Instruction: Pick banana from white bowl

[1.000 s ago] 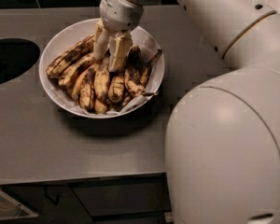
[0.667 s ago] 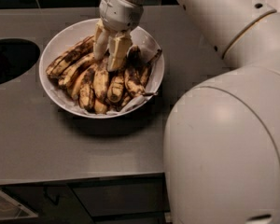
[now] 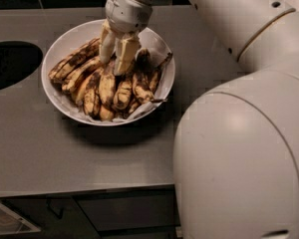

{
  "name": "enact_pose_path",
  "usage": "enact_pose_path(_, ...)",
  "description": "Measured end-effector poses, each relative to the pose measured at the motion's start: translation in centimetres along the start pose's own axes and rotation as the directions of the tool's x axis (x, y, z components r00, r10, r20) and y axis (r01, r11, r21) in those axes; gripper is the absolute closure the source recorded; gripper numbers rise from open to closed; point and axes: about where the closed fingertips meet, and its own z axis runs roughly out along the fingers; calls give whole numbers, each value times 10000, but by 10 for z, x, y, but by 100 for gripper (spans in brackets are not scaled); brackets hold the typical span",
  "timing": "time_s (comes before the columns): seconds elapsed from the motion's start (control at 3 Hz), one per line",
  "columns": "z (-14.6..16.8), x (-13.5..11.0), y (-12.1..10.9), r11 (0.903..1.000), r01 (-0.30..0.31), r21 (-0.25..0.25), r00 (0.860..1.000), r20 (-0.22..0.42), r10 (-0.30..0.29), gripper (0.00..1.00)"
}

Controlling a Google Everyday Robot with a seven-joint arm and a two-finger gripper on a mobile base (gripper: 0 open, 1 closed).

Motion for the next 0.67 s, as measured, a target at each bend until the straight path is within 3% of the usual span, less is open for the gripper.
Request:
enact_pose_path(0.33,-1,-2,-12,9990,59,449,9999,-102,-55,98)
enact_pose_path(0.67,-10,-20,-17,9968,358,712,9982,-498,-323,100)
